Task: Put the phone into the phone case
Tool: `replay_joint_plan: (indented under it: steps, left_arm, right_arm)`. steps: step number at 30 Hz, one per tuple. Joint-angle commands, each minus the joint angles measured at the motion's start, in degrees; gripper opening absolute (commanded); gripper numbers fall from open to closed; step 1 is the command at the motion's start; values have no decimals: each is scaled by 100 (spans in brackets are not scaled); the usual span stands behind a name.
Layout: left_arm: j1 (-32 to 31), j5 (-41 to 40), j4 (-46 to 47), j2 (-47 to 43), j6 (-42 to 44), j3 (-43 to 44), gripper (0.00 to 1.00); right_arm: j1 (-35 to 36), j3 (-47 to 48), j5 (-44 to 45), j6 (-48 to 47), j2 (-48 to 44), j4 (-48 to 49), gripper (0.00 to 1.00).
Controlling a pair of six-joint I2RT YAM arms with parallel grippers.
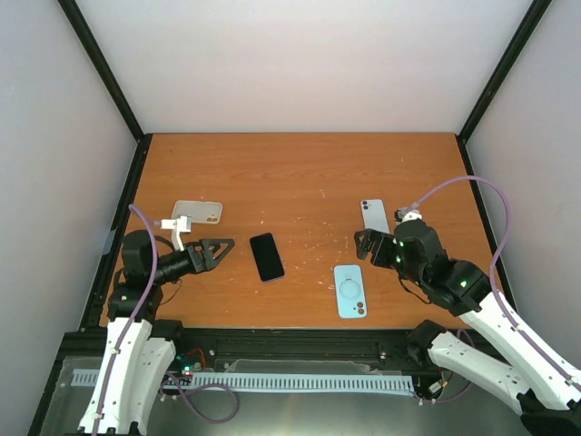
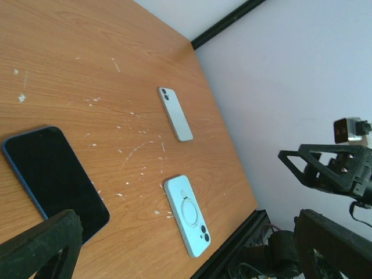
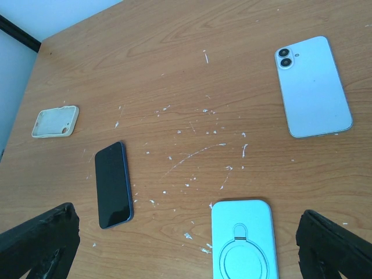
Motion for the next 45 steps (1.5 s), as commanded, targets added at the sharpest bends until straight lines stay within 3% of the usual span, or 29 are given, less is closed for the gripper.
replay_joint_plan:
  steps: [1,10,15,20,25,27,32,38,41,45]
  left_arm:
    - [76,-380,-182,-80,-95,88,99]
    - [85,-788,-448,51,-84,243,99]
    - [84,-900,-471,19,-80,268,99]
    - [82,-1073,-512,25,-153,227,99]
    - [84,-1317,-648,34,-237,282,99]
    - [87,-1498,-710,20,-313,293,99]
    - [83,-1954,-705,-16,-500,228,99]
    - [91,-3662,-339,102,-1444,141,99]
    - [98,-4319,-168,802,-1283,485,100]
    - [200,-4622,-10,2018,-1039,1208,99]
  right_arm:
    - [-48,-69,144,155,-34,-91,100]
    - [-53,-210,-15,348,282,-105,100]
    - [-53,-312,-365,-7,885,49,100]
    - [-45,-305,-409,-300,1848,313,88]
    - [61,-369,-436,-277,2564,873,67]
    - [179,-375,-420,-235,2813,1122,63]
    - [516,-129,-420,-260,3625,1742,62]
    - [995,709,-303,-310,4557,2032,62]
    - [1094,1098,-283,-260,4996,2110,66]
    - [1285,1606,-122,-218,5557,2062,70]
